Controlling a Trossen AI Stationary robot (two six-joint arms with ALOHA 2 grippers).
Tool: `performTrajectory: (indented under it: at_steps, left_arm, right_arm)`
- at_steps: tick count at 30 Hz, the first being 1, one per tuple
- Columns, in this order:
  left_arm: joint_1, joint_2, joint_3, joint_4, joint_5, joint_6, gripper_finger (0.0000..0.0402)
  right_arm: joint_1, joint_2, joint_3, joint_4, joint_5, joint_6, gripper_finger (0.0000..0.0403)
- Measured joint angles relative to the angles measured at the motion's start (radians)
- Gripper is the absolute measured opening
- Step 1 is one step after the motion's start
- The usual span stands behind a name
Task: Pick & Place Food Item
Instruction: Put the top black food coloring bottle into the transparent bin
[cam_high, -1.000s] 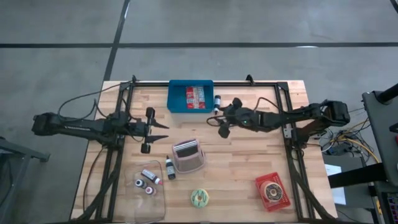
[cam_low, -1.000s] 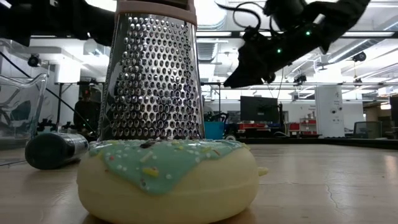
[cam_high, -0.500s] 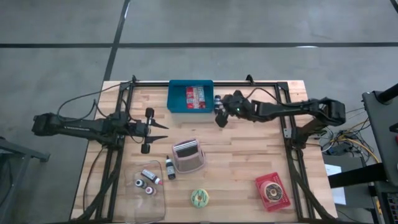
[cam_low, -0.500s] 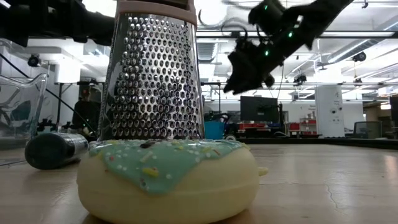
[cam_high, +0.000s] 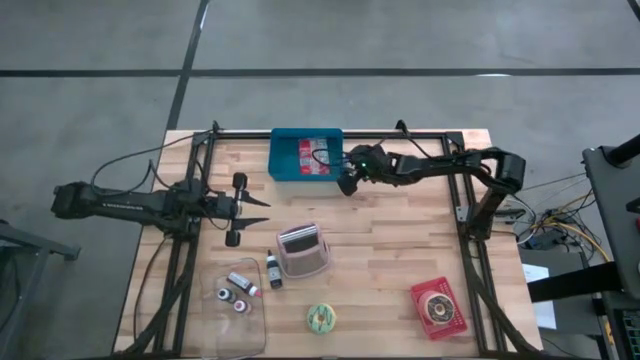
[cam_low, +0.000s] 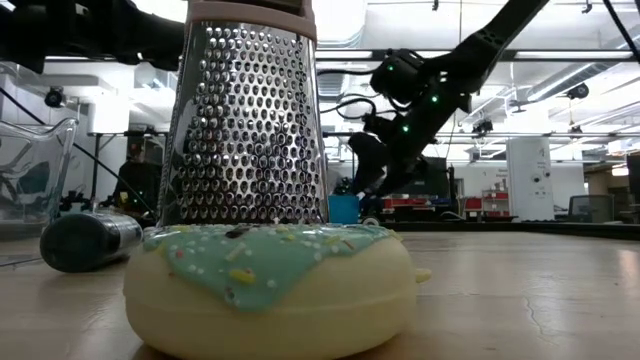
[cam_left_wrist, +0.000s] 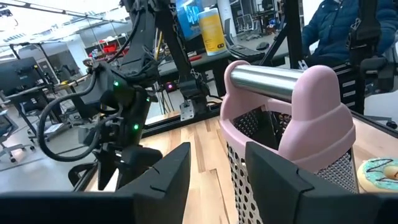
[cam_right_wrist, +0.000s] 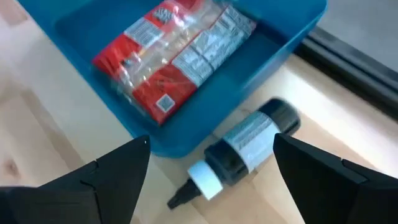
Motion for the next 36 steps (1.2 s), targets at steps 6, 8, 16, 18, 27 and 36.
performTrajectory:
  at_steps: [6, 8, 16, 18, 27, 36]
  left_arm:
    - [0.0, -0.006, -0.003, -0.01, 0.003, -0.004, 0.0156]
    - [0.0, -0.008, -0.003, -0.015, 0.003, -0.004, 0.0156]
    - [0.0, -0.016, -0.004, -0.015, 0.006, -0.004, 0.0156]
    - [0.0, -0.017, -0.004, -0.015, 0.007, -0.004, 0.0156]
    - [0.0, -0.019, -0.004, -0.015, 0.006, -0.008, 0.0156]
    - [0.0, -0.018, -0.004, -0.014, 0.006, -0.008, 0.0156]
  right_arm:
    - [-0.003, -0.012, 0.026, -0.031, 0.049, -0.003, 0.0328]
    - [-0.008, -0.04, 0.028, -0.037, 0.056, -0.003, 0.0327]
    - [-0.06, -0.083, 0.015, -0.119, 0.08, 0.001, 0.0327]
    - [-0.07, -0.083, 0.013, -0.121, 0.074, 0.008, 0.0327]
    - [-0.092, -0.082, 0.009, -0.129, 0.033, 0.083, 0.0327]
    - [-0.094, -0.038, 0.009, -0.127, -0.023, 0.149, 0.0327]
